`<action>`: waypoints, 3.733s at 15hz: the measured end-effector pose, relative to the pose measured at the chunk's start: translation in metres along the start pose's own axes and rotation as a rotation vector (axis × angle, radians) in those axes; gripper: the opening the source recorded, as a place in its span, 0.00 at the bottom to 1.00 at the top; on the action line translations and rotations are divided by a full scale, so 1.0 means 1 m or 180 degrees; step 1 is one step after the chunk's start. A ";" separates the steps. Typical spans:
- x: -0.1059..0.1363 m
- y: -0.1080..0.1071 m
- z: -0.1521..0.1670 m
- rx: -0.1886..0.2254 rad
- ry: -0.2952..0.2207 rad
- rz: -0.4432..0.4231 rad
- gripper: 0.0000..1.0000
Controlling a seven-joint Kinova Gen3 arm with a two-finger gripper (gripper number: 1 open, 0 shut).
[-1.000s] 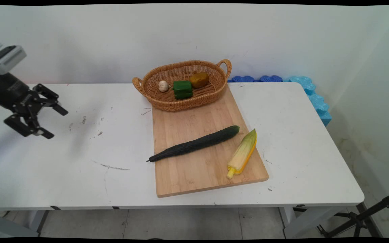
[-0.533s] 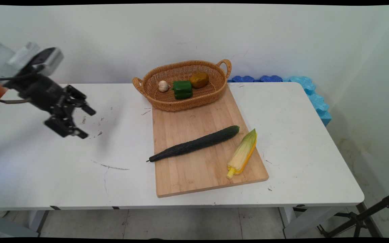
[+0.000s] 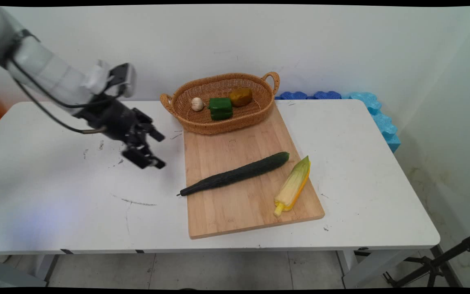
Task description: Pick up the cucumber from the cutting board, then place the picked object in the vegetable basket
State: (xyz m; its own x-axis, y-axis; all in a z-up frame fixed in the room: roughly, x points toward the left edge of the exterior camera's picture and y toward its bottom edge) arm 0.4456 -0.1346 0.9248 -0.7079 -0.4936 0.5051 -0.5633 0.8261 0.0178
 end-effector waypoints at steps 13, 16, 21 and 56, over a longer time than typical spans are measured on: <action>0.076 0.032 0.127 0.0274 0.0083 -0.0343 1.00; 0.083 0.034 0.144 0.0299 0.0076 -0.0355 1.00; 0.093 0.037 0.170 0.0346 0.0061 -0.0352 1.00; 0.172 -0.009 0.143 0.0562 0.0248 0.0175 0.00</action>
State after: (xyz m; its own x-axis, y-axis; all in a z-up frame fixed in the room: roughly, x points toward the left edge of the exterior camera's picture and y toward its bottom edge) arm 0.2678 -0.2661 0.8882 -0.7084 -0.4210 0.5664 -0.5956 0.7872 -0.1598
